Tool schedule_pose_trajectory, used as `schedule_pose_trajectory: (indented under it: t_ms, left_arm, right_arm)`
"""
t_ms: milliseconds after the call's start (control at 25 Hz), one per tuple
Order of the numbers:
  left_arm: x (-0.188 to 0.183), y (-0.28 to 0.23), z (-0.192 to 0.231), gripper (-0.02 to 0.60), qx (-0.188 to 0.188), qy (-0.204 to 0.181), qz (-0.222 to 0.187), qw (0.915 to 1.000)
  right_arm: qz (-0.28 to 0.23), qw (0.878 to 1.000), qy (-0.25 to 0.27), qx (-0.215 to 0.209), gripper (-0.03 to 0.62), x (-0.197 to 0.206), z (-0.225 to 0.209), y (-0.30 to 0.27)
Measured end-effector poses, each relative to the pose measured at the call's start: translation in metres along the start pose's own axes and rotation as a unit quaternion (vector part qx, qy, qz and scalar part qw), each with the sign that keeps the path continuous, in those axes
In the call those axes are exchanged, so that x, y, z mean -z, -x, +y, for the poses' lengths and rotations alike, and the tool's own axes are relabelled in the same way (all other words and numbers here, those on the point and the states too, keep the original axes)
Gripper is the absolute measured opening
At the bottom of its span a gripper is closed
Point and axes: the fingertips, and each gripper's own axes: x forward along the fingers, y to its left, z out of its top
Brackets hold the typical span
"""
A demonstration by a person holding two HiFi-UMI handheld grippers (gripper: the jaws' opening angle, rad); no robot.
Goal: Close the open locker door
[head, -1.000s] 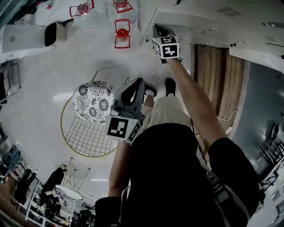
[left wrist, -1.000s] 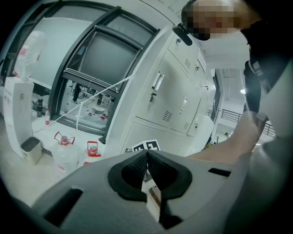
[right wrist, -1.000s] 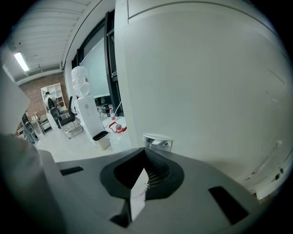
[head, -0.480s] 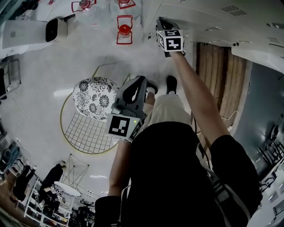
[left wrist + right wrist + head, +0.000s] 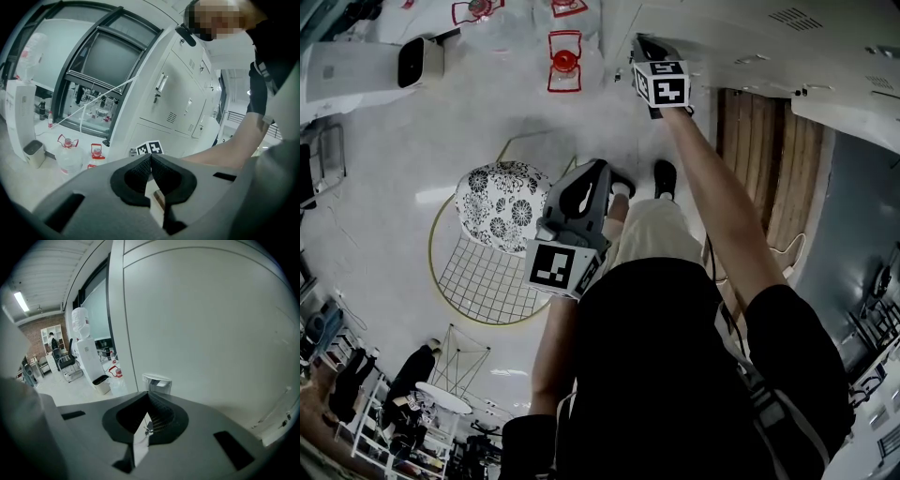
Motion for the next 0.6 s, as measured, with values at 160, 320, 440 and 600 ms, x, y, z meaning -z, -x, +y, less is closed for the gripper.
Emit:
schedule_pose_trajectory:
  t_ms: [160, 320, 440, 600]
  left_arm:
    - [0.002, 0.005, 0.0, 0.018, -0.006, 0.0, 0.0, 1.0]
    - [0.008, 0.009, -0.002, 0.018, -0.012, -0.001, -0.001, 0.9999]
    - [0.011, 0.011, -0.007, 0.018, -0.018, 0.0, 0.002, 0.9998]
    - [0.009, 0.012, -0.026, 0.018, -0.015, 0.006, -0.005, 0.9999]
  right_arm:
    - [0.003, 1.0, -0.006, -0.016, 0.0, 0.003, 0.002, 0.0]
    - [0.006, 1.0, -0.002, -0.022, 0.0, 0.01, 0.008, 0.008]
    - [0.001, 1.0, -0.002, -0.03, 0.0, 0.013, 0.012, 0.02]
    - [-0.011, 0.999, 0.002, -0.043, 0.0, 0.017, 0.015, 0.046]
